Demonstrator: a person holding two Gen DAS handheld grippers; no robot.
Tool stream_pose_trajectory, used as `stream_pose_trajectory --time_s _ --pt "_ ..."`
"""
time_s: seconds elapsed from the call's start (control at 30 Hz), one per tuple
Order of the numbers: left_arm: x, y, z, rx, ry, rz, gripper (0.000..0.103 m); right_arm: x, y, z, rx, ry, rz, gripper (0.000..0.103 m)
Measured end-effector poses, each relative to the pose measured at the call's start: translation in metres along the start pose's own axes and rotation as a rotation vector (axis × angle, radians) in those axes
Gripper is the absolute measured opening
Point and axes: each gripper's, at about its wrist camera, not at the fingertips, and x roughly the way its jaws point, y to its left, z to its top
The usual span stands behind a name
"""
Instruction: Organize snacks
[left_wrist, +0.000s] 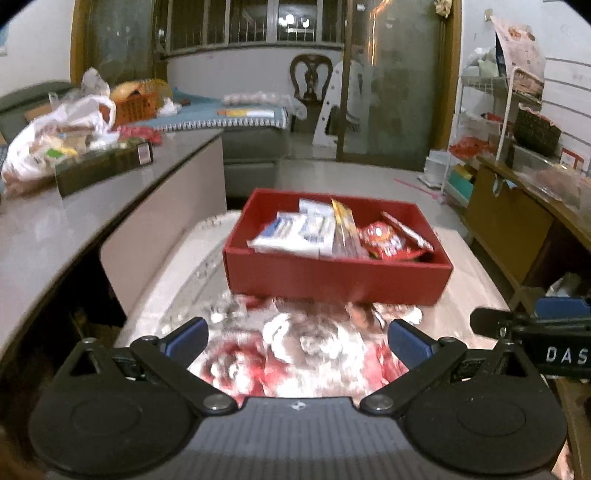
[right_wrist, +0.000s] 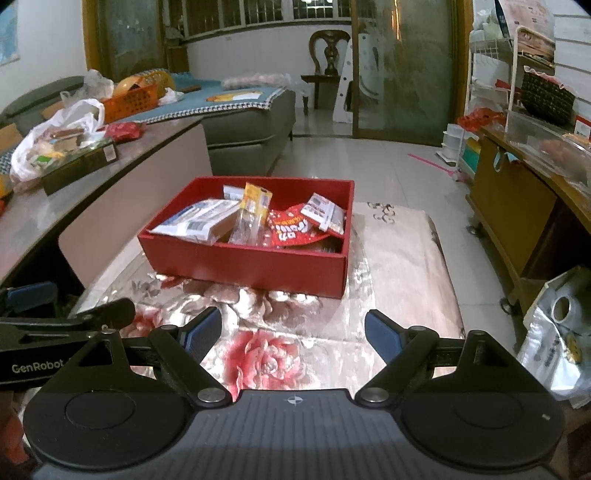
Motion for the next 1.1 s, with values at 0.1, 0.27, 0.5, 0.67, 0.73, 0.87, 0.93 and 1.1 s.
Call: stream_pose_trajectory --time_s 0.1,0.27,0.5,0.67,0.73,0.87,0.93,1.1 --pt "-0.001 0.0 -0.007 0.005 0.021 -0.001 0.1 -0.005 0.0 -0.004 -0.002 -0.001 -0.006 0.089" --pt "-0.001 0.002 -0.012 -0.013 0.053 -0.001 0.1 -0.007 0.0 -0.009 -0.004 0.012 -0.017 0.089" --pt "0.005 0.007 -0.018 -0.056 0.107 -0.029 0.1 -0.008 0.005 -0.014 -0.019 0.024 -0.019 0.089" --pt "0.009 0.011 -0.021 -0.09 0.13 -0.021 0.1 -0.006 0.008 -0.018 -0.031 0.042 -0.024 0.089" --pt "0.011 0.013 -0.022 -0.104 0.136 -0.021 0.1 -0.006 0.009 -0.019 -0.035 0.045 -0.026 0.09" --pt "0.013 0.012 -0.024 -0.094 0.133 0.005 0.1 -0.005 0.009 -0.021 -0.042 0.052 -0.029 0.09" --pt "0.011 0.011 -0.024 -0.071 0.114 0.032 0.1 -0.004 0.009 -0.021 -0.044 0.055 -0.03 0.09" --pt "0.003 0.005 -0.022 -0.014 0.046 0.045 0.1 -0.004 0.009 -0.021 -0.045 0.056 -0.029 0.09"
